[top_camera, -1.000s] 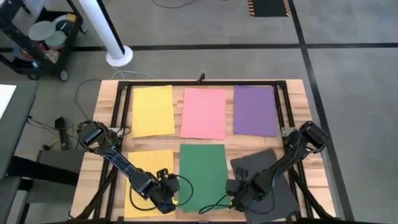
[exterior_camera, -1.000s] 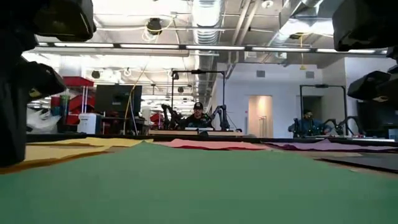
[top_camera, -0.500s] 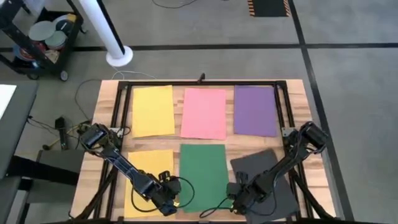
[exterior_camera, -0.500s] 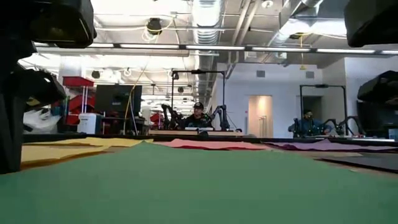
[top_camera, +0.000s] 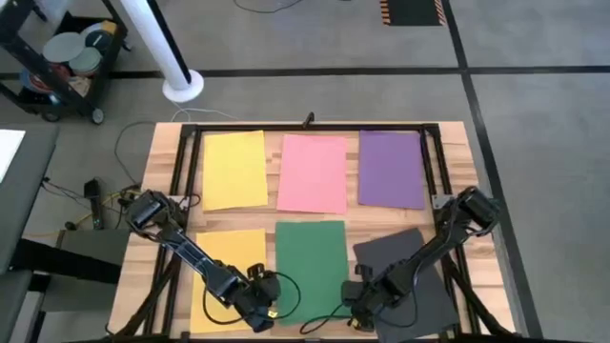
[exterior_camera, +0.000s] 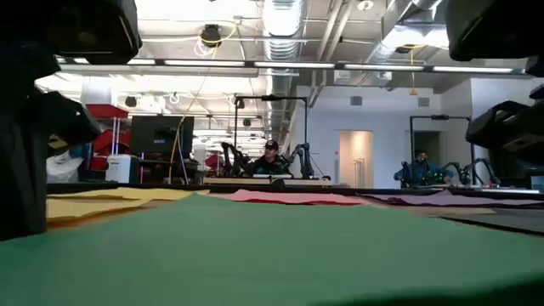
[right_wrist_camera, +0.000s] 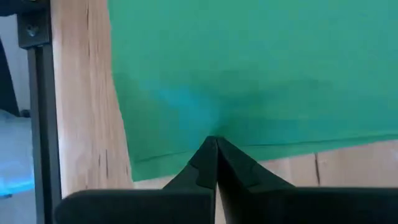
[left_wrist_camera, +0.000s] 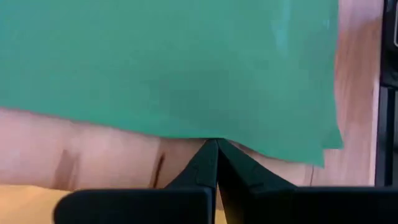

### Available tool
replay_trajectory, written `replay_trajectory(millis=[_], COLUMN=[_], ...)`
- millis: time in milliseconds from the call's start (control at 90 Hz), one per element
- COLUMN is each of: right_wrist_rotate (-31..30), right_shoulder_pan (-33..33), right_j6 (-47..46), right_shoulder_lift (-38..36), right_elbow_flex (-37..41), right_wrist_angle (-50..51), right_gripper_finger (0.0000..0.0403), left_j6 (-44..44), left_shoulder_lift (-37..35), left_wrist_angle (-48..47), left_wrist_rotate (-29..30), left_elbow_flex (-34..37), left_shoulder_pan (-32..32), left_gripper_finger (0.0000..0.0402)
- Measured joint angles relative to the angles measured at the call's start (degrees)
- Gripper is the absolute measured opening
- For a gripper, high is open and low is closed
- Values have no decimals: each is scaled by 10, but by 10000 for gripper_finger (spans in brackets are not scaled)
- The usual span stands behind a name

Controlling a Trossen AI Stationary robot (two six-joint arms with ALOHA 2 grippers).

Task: Organize paper
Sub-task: Stack top the green paper on top of the green paper, then stack the top yellow paper on top of the yellow paper

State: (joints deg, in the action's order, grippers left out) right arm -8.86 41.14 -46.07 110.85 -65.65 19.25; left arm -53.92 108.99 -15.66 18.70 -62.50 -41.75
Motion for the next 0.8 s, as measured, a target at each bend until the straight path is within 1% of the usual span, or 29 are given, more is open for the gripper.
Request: replay_trajectory(millis=[244,422,544,722,800], right_wrist_rotate=[1,0,1,0,-2], right_shoulder_pan=[1,5,13,16,15], right_j6=[31,32,11,-8,-7], right_shoulder_lift=[1,1,1,1,1], right_elbow_flex=[-58,-73,-71,-50,-45], right_wrist_angle=[62,100,142,130,110], right_gripper_finger=[0,0,0,0,0], left_j6=[0,0,0,1,8], left_shoulder_lift=[0,-1,-1,-1,-1], left_wrist_angle=[-2,-2,-3,-2,-1], left_wrist_rotate=[0,-2,-4,-5,-1], left_elbow_flex=[0,0,0,0,0], left_shoulder_pan=[0,0,-1,-1,-4], left_gripper_finger=[0,0,0,0,0])
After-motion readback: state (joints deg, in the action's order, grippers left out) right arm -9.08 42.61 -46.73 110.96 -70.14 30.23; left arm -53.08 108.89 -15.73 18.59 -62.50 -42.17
